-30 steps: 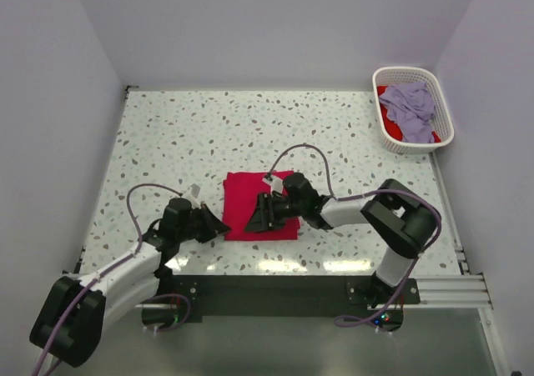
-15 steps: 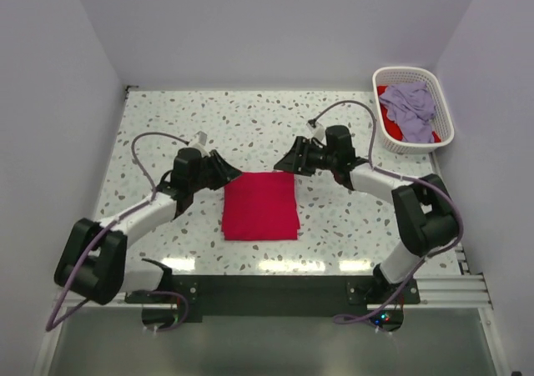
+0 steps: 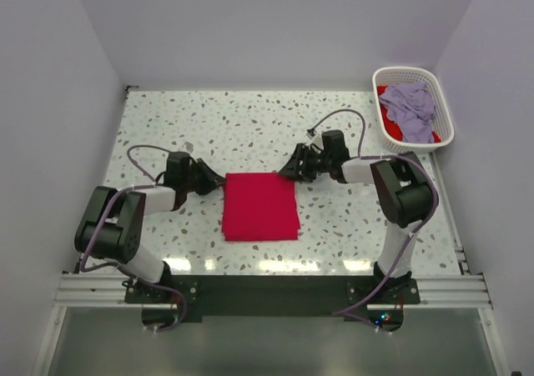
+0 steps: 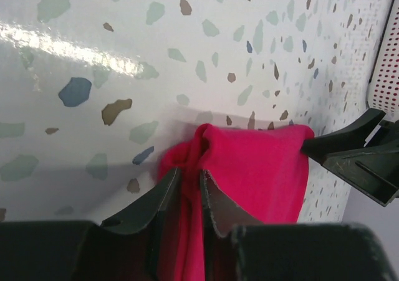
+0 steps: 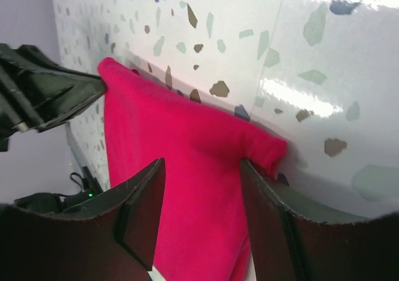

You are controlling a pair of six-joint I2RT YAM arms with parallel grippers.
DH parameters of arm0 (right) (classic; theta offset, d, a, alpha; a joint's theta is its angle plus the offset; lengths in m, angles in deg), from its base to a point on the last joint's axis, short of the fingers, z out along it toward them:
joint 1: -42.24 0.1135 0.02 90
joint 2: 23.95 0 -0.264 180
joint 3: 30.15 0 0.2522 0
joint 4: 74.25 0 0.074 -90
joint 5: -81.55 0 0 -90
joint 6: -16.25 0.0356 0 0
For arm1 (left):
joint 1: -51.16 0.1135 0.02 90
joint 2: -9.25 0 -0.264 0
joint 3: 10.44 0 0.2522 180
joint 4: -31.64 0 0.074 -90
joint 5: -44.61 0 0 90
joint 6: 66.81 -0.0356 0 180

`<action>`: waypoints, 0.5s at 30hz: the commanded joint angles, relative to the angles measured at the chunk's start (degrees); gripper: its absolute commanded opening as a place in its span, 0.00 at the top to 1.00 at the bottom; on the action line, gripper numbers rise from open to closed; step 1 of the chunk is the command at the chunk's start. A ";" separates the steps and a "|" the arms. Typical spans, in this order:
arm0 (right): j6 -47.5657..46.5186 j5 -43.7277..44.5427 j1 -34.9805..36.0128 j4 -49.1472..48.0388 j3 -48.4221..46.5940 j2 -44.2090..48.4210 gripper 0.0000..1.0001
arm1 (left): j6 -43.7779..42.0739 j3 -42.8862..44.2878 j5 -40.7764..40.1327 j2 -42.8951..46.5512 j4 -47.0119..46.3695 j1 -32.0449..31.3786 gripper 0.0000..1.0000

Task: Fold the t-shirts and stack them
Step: Neatly place the folded tshirt to the corner

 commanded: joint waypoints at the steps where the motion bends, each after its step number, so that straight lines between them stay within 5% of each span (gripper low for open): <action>1: -7.39 5.77 0.11 11.80 -2.14 6.97 0.44 | -2.45 3.31 2.61 7.80 2.98 0.33 0.76; 9: -15.58 19.05 2.04 40.36 -2.86 18.66 0.36 | -19.31 15.87 -12.74 25.93 32.32 0.33 0.42; 15: -14.44 24.50 8.54 45.05 -1.36 21.40 0.37 | -28.99 19.22 -25.39 36.82 39.73 0.33 0.19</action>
